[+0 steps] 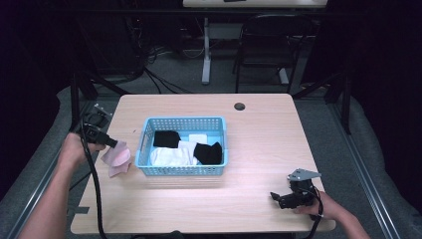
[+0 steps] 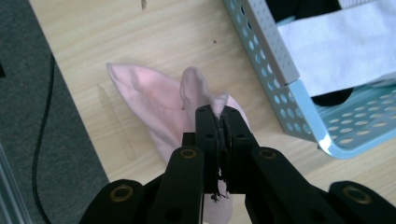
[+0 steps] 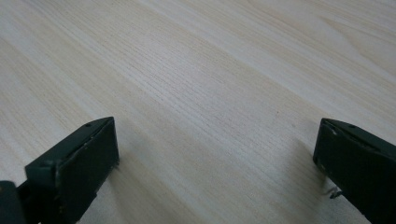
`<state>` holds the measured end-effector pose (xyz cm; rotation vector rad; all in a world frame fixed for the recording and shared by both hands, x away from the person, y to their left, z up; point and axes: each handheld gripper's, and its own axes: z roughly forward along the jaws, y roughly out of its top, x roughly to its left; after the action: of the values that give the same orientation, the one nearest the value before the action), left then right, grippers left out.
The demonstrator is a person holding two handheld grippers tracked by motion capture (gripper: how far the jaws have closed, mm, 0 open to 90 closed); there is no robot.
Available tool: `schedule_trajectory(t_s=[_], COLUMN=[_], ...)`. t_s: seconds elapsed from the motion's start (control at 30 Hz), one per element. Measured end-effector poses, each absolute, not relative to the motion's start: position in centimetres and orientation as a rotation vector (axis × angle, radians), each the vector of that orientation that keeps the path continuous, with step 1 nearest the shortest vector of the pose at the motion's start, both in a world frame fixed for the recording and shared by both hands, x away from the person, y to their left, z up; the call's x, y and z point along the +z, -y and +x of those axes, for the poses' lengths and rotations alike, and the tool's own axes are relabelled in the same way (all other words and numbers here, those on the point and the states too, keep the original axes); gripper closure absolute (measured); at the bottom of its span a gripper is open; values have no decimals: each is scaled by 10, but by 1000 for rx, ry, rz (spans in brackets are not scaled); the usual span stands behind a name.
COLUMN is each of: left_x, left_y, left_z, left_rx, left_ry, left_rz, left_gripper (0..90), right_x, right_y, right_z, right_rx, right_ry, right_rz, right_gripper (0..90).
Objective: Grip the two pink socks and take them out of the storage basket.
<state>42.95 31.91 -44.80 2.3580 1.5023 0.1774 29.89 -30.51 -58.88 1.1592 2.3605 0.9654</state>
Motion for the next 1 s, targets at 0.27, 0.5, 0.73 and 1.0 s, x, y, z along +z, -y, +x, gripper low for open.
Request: schedule_trajectory(t_s=[0.27, 0.5, 0.73, 1.0], left_x=[-464, -478, -489, -497], left_y=[-322, -322, -321, -319], left_z=[422, 413, 406, 398], left_rx=[142, 132, 130, 140], left_ry=[-1501, -1500, -1503, -1504], left_rz=[2322, 2317, 2310, 2290], left_gripper=[865, 861, 838, 746], right_x=[-589, -589, -589, -589], right_y=[305, 305, 305, 305], right_z=[299, 299, 299, 299], right_rx=[967, 966, 967, 968], right_ry=[-2359, -2360, -2359, -2358], right_rz=[1160, 1158, 1159, 1158], right_gripper=[0, 0, 0, 0])
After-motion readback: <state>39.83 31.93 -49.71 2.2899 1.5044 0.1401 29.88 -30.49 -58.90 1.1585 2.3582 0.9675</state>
